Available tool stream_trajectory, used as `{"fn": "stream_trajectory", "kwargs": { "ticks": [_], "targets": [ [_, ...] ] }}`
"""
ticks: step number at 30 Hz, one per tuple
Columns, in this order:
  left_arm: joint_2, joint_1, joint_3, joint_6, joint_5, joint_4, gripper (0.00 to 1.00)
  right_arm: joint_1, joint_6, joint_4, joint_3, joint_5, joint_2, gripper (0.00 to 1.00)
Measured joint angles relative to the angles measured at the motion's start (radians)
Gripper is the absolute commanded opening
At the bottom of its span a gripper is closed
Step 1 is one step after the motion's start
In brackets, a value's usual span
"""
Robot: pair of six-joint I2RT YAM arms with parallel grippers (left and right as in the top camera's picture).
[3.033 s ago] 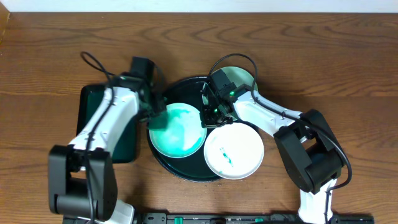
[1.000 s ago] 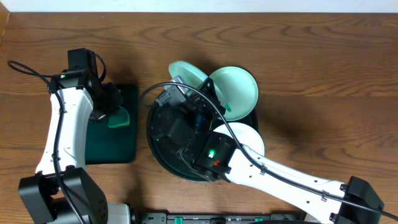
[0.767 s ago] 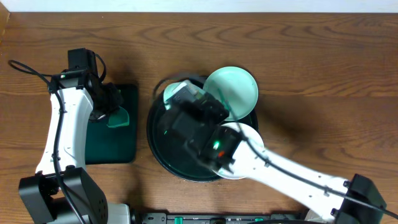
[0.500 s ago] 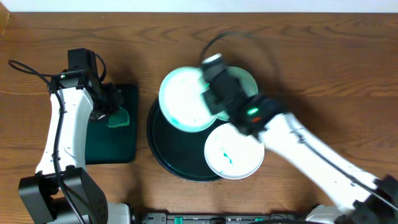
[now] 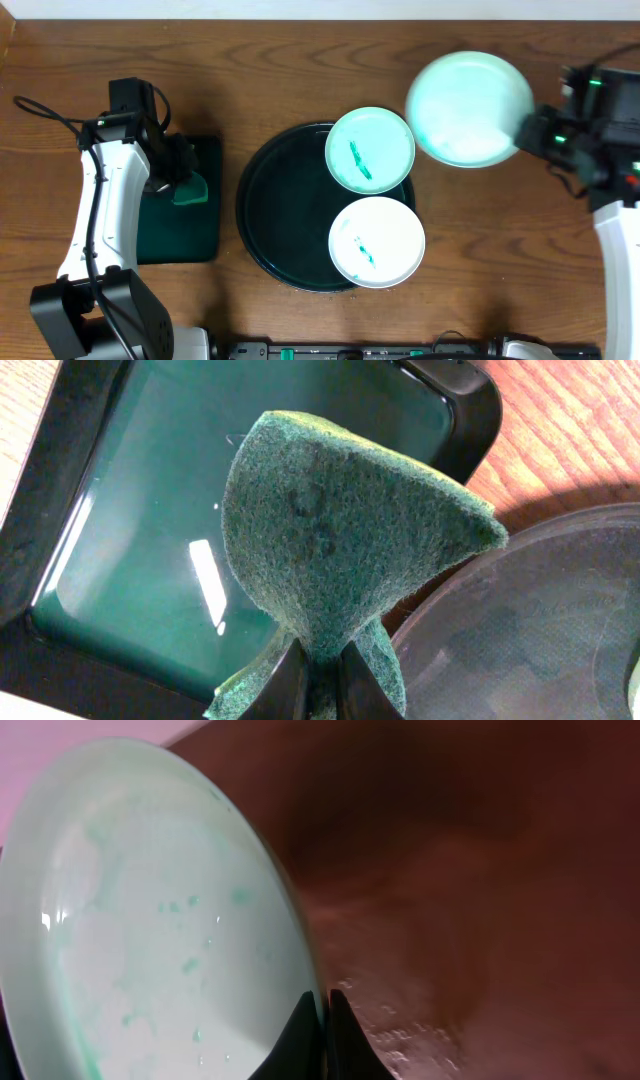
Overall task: Clean dirty plates on tray and stack at the side
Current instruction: 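Lift the scrubbed plate with right gripper and carry it right, then set the plate down on the table right of the tray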
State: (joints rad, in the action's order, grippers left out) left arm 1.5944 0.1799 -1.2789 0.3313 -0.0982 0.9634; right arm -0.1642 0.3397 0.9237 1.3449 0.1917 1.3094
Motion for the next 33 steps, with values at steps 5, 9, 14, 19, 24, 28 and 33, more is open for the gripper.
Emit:
{"fn": "stream_trajectory", "kwargs": {
  "ticks": [5,9,14,19,24,28,33],
  "targets": [
    [0.000,0.000,0.000,0.000,0.000,0.000,0.07,-0.144,-0.012,0.041,-0.082,-0.018,0.014,0.01],
    [0.000,0.000,0.000,0.000,0.000,-0.001,0.07,-0.172,-0.018,-0.057,-0.249,-0.041,0.047,0.01],
    [0.000,0.000,0.000,0.000,0.002,-0.001,0.07,-0.172,-0.022,-0.252,-0.443,-0.046,0.096,0.01],
    [0.000,0.000,0.000,-0.001,0.023,-0.001,0.07,-0.172,-0.032,-0.379,-0.551,-0.042,0.133,0.07],
    [0.000,0.000,0.000,-0.006,0.027,-0.001,0.07,-0.172,-0.074,-0.420,-0.561,0.005,0.153,0.18],
    [0.000,0.000,0.000,-0.011,0.027,-0.002,0.07,-0.164,-0.118,-0.382,-0.557,0.100,0.153,0.42],
    [0.000,0.000,-0.021,-0.052,-0.002,0.069,0.07,-0.107,-0.166,-0.096,-0.415,0.203,0.157,0.43]
  ]
}}
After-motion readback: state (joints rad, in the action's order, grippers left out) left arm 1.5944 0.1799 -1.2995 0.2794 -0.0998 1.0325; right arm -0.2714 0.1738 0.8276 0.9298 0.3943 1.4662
